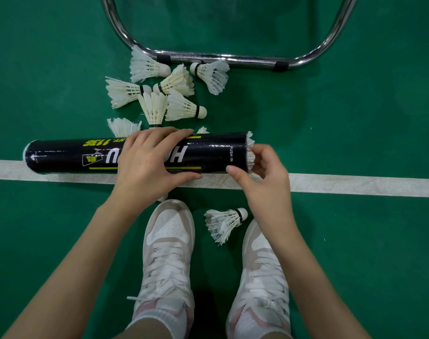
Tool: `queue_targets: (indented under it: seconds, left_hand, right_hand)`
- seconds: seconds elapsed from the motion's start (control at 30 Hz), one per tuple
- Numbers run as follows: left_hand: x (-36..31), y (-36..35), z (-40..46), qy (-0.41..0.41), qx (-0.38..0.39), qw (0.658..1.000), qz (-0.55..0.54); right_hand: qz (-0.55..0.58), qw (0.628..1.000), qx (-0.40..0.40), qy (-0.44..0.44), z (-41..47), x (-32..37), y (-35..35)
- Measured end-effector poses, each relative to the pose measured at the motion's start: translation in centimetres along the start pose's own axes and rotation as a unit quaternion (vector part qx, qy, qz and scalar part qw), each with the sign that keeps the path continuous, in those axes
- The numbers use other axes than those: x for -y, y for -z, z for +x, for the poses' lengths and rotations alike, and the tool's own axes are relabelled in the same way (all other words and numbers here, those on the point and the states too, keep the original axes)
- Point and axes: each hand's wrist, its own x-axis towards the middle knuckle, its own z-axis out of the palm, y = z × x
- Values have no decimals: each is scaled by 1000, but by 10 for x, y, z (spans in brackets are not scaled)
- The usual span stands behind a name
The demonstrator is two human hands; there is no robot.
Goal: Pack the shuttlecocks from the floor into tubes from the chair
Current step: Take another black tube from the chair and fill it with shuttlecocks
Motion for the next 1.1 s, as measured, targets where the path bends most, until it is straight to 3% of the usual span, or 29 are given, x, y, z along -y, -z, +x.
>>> queue_targets:
  seconds: [0.13,0.33,0.87,1.1]
  left_hand:
    - [0,0,0,-5,-1,1000,2]
    - [1,0,-2,-8,2,1000,2]
    - [-1,0,-3,-14,1,1000,2]
    - [-2,0,-4,-24,-2,1000,1]
  right_hand:
    - [11,1000,26,2,7,0,3]
    - [32,990,141,-3,11,3,6]
    - [27,982,184,-11,14,3,15]
    - [44,949,309,-50,20,6,21]
